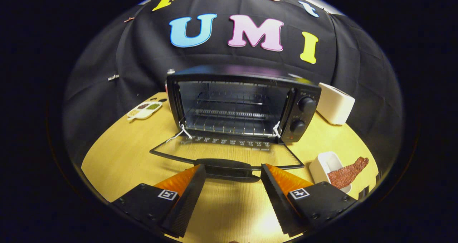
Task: Open the toaster oven, put the food inside, and close the toaster oven door.
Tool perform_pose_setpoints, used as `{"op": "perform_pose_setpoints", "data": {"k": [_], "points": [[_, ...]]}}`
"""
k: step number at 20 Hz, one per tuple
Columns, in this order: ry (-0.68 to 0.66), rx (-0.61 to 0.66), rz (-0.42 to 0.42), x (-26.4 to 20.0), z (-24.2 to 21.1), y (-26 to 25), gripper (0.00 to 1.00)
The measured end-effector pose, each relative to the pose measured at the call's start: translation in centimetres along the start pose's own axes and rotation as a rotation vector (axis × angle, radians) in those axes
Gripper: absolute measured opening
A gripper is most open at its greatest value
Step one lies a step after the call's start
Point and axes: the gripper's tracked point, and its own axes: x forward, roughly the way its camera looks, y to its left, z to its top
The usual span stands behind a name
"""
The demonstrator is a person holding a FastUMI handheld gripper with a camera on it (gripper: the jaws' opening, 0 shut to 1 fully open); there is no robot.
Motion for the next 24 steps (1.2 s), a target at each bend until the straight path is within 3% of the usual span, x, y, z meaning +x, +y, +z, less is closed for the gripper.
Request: {"op": "perform_pose_setpoints", "data": {"k": [5,12,20,24], "points": [[0.028,0.009,-0.004,-0.2,-0.7,-1.7,0.98],[0.003,0.008,0.011,-5.6,2.9,-5.1,0.98],[-0.046,0.007,-0.009,-9.6,9.1,-14.2,0.98],[-0.017,0.042,-0.011,-9.4,9.6,-19.8,0.98]]}}
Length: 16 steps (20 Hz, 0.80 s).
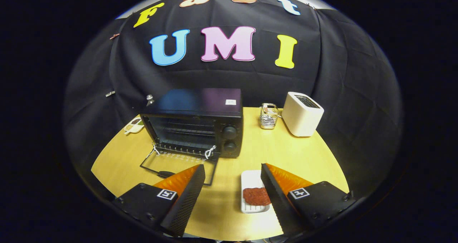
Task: Open the toaster oven, put the food inside, and close the toaster oven door.
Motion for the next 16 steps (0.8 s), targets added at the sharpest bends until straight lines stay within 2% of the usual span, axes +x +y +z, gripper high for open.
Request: {"op": "perform_pose_setpoints", "data": {"k": [6,12,16], "points": [[0.123,0.085,0.010,1.8,-2.9,-8.2,0.97],[0.265,0.169,0.131,4.8,-8.0,-11.3,0.99],[0.357,0.213,0.240,5.9,-10.8,-10.5,0.96]]}}
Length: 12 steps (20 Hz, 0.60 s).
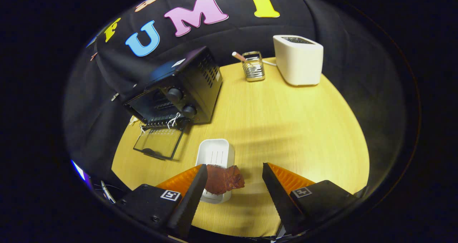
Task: Open the toaster oven, put the food inside, and close the toaster oven door.
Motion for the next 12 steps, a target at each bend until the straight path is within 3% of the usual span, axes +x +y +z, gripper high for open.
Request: {"op": "perform_pose_setpoints", "data": {"k": [5,8,9,10,12], "points": [[0.063,0.096,0.044,0.7,-1.1,-0.3,0.86],[0.085,0.127,0.065,1.2,-1.2,-0.1,0.51],[0.103,0.138,0.062,1.5,-1.5,-0.2,0.48],[0.113,0.149,0.058,1.6,-1.6,-0.3,0.39],[0.112,0.177,0.057,1.5,-1.3,-0.4,0.35]]}}
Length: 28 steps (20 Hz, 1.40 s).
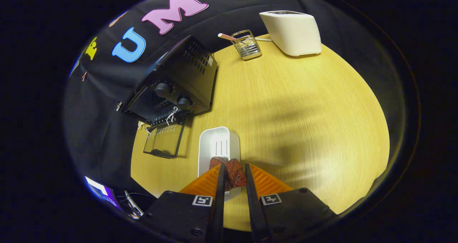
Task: Open the toaster oven, put the food inside, and close the toaster oven door.
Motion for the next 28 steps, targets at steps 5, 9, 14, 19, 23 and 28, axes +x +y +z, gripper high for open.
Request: {"op": "perform_pose_setpoints", "data": {"k": [5,9,14,19,23,28], "points": [[0.001,0.056,0.052,-0.7,0.3,1.5,0.23],[-0.043,0.015,0.026,-1.7,1.1,1.7,0.14],[-0.104,0.007,0.012,-4.2,2.4,3.6,0.14],[-0.186,0.062,-0.032,-7.1,2.7,7.0,0.14],[-0.270,0.112,-0.032,-8.1,2.8,11.5,0.14],[-0.345,0.183,0.032,-7.6,2.5,18.6,0.13]]}}
